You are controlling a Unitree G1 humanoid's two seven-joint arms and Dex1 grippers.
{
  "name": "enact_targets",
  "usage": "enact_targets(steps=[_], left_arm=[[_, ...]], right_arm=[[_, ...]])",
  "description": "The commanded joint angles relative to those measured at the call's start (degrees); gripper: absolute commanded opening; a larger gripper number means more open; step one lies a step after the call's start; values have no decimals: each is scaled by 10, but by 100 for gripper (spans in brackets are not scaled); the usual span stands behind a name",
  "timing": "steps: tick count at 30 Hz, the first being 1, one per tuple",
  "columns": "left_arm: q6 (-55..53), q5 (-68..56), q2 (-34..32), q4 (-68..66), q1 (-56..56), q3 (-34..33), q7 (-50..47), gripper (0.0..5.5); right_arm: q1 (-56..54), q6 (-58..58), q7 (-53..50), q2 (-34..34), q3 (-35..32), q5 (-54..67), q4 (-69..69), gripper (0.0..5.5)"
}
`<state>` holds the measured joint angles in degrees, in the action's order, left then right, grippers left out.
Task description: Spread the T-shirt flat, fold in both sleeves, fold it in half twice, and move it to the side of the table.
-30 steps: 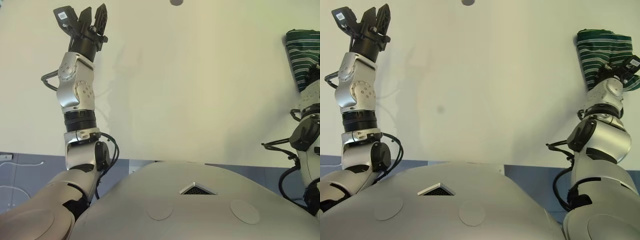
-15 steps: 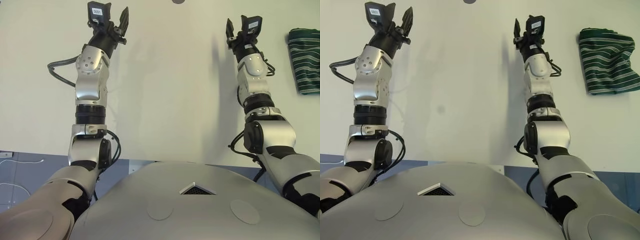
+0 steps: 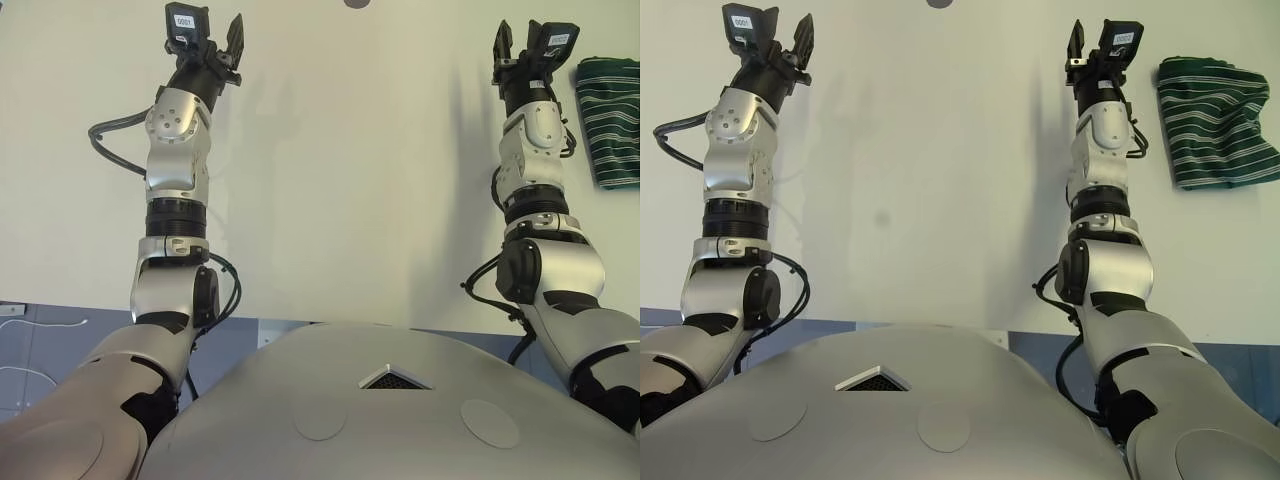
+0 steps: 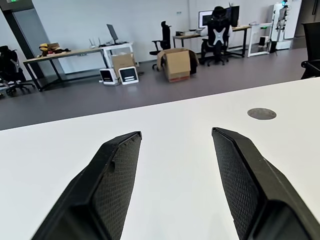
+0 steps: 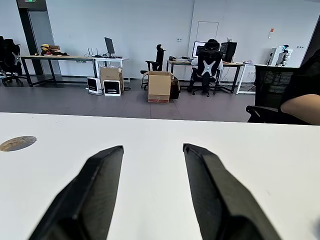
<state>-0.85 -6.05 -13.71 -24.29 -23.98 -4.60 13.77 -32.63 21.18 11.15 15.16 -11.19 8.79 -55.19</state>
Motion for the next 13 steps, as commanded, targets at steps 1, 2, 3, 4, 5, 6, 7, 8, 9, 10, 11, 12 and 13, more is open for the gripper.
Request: enact_targets(steps=[1, 2, 3, 4, 5, 6, 7, 8, 9, 10, 11, 12, 13], left_arm=[[1, 4, -3, -10, 1, -2, 2, 259], [2, 6, -3, -14, -1, -1, 1, 259], [3, 8, -4, -17, -2, 0, 1, 259], [2, 7, -3, -18, -3, 0, 1, 259], [1, 3, -1, -18, -5, -3, 1, 259], [-2, -5, 3, -16, -7, -9, 0, 259], [-4, -9, 4, -15, -10, -12, 0, 259], [-3, -10, 5, -17, -12, -13, -1, 259], [-3, -9, 5, -19, -13, -13, -2, 259], [-2, -7, 6, -19, -14, -13, -5, 259], [-3, -7, 8, -18, -14, -15, -7, 259], [-5, -8, 10, -13, -12, -16, -10, 259], [-6, -7, 12, -10, -10, -16, -12, 259]], right_arm=[[-6, -20, 16, 0, -10, 13, 15, 223], [-8, -21, 16, 0, -10, 12, 14, 223], [-8, -22, 16, 0, -10, 10, 14, 223], [-9, -21, 17, -1, -9, 7, 13, 223], [-9, -21, 16, -2, -8, 5, 13, 223], [-10, -19, 14, -3, -7, 1, 12, 223], [-11, -20, 13, -5, -8, 3, 13, 223], [-14, -24, 14, -8, -15, 12, 14, 223], [-17, -29, 15, -10, -22, 20, 16, 223], [-19, -33, 16, -10, -26, 25, 16, 223], [-20, -37, 17, -9, -30, 29, 16, 223], [-19, -41, 18, -9, -32, 32, 18, 223], [-16, -43, 18, -8, -33, 33, 21, 223]])
